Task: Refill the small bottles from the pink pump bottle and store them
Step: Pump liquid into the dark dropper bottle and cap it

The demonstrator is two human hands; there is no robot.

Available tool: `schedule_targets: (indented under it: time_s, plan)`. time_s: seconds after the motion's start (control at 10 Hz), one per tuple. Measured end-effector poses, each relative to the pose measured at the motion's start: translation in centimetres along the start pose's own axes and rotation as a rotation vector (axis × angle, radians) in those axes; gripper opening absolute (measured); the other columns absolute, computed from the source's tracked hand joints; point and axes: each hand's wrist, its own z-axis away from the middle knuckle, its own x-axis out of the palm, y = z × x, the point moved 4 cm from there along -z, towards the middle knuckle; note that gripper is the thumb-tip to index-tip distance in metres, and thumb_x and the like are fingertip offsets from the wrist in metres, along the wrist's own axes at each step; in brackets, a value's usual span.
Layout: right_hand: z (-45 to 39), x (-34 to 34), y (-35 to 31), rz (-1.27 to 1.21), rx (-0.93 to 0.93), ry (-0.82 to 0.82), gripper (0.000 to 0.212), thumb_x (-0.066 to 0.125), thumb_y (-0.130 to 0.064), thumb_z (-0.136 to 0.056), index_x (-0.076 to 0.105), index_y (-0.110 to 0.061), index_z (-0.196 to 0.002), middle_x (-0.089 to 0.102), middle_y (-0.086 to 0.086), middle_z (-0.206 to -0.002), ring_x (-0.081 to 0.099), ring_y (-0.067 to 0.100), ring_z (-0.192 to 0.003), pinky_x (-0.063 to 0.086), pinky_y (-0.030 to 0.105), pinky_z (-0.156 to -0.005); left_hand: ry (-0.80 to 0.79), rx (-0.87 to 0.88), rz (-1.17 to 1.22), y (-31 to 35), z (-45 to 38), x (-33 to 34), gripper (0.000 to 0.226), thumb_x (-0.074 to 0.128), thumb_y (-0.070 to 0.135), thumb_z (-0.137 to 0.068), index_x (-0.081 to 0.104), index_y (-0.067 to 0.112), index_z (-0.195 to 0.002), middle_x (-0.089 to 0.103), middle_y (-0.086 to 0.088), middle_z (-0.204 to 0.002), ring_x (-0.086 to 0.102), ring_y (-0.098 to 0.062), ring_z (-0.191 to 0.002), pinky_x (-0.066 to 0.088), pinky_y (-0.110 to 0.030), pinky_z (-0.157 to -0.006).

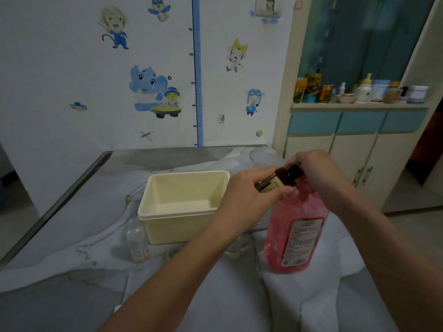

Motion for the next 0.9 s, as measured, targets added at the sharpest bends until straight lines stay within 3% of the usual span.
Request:
schedule_targets:
  time_s: [0.1,0.2,0.3,0.4,0.5,0.6,0.7,0.8,0.9]
  plan:
    - [0.1,0.0,0.3,-0.236,0.032,-0.036,0.038,0.061,-0.011,-0.080,0.065,-0.021,-0.116,0.073,-0.002,-0.097,0.066,0.016,-0.093,0.049,0.026,-0.081,-0.013,-0.016,0.011,0.5,0.2,-0.1,0.036,0.078,0.027,-0.076,0.071,0.026,-0.111,0.069,0.000,-0.086,0.060,-0.011,-0.077,0.045,-0.020,-0.065]
    - [-0.1,0.1,1.5,-0.702,0.139,-0.074,0.020,0.049,-0.016,-0.081,0.067,-0.009,-0.087,0.058,-0.016,-0.042,0.053,0.000,-0.037,0.044,0.015,-0.042,-0.016,-0.028,0.007,1.1,0.0,-0.3,0.035,0.077,0.028,-0.077,0.071,0.027,-0.111,0.071,-0.004,-0.088,0.060,-0.011,-0.074,0.045,-0.019,-0.063]
    - [-0.7,-0.3,1.6,-0.748,0.157,-0.084,0.021,0.045,-0.014,-0.083,0.066,-0.009,-0.082,0.054,-0.014,-0.036,0.048,-0.001,-0.030,0.041,0.012,-0.038,-0.017,-0.012,-0.024,1.1,-0.4,-0.4,0.033,0.076,0.030,-0.078,0.071,0.029,-0.110,0.070,-0.003,-0.086,0.061,-0.013,-0.075,0.047,-0.024,-0.064]
    - [-0.5,0.0,1.8,-0.643,0.090,-0.003,0.032,0.056,-0.018,-0.082,0.065,-0.019,-0.113,0.072,-0.012,-0.077,0.066,0.005,-0.072,0.046,0.019,-0.064,-0.003,-0.005,-0.045,0.6,-0.4,-0.3,0.033,0.077,0.031,-0.077,0.072,0.030,-0.109,0.069,-0.001,-0.083,0.061,-0.013,-0.075,0.046,-0.025,-0.064]
    - [-0.2,0.6,1.2,-0.349,0.086,0.090,0.045,0.064,-0.018,-0.081,0.058,-0.034,-0.123,0.068,-0.006,-0.111,0.062,0.016,-0.102,0.038,0.021,-0.077,-0.013,-0.015,-0.053,0.0,-0.1,0.1,0.033,0.077,0.031,-0.076,0.072,0.029,-0.109,0.070,0.000,-0.084,0.062,-0.015,-0.077,0.048,-0.026,-0.066]
    - [-0.4,0.4,0.5,-0.314,0.174,0.040,0.045,0.063,-0.017,-0.082,0.057,-0.034,-0.124,0.068,-0.005,-0.108,0.062,0.016,-0.096,0.041,0.023,-0.079,-0.013,-0.027,-0.055,-0.2,-0.1,0.1,0.035,0.077,0.033,-0.076,0.071,0.030,-0.110,0.071,-0.002,-0.085,0.064,-0.019,-0.079,0.051,-0.037,-0.072]
    - [-0.7,1.0,0.8,-0.537,0.164,-0.142,0.031,0.057,-0.010,-0.081,0.067,-0.017,-0.110,0.064,-0.006,-0.060,0.054,0.007,-0.052,0.040,0.014,-0.051,-0.011,-0.027,-0.064,0.2,-0.3,-0.1,0.036,0.077,0.035,-0.076,0.071,0.032,-0.111,0.071,-0.001,-0.086,0.064,-0.018,-0.080,0.051,-0.038,-0.073]
    - [-1.3,0.3,2.1,-0.828,0.158,-0.055,0.021,0.047,-0.011,-0.082,0.068,-0.008,-0.080,0.055,-0.012,-0.037,0.046,-0.003,-0.029,0.037,0.006,-0.033,-0.015,-0.019,-0.089,0.7,-0.5,-0.3,0.037,0.076,0.036,-0.077,0.069,0.032,-0.113,0.070,0.002,-0.086,0.063,-0.013,-0.078,0.050,-0.031,-0.070]
    - [-0.9,0.0,1.7,-0.673,0.085,-0.052,0.022,0.046,-0.012,-0.084,0.067,-0.011,-0.078,0.064,-0.001,-0.061,0.050,-0.003,-0.034,0.037,0.005,-0.037,-0.017,-0.010,-0.090,0.6,-0.5,-0.4,0.038,0.076,0.037,-0.077,0.069,0.031,-0.113,0.069,0.002,-0.085,0.061,-0.013,-0.076,0.048,-0.028,-0.067]
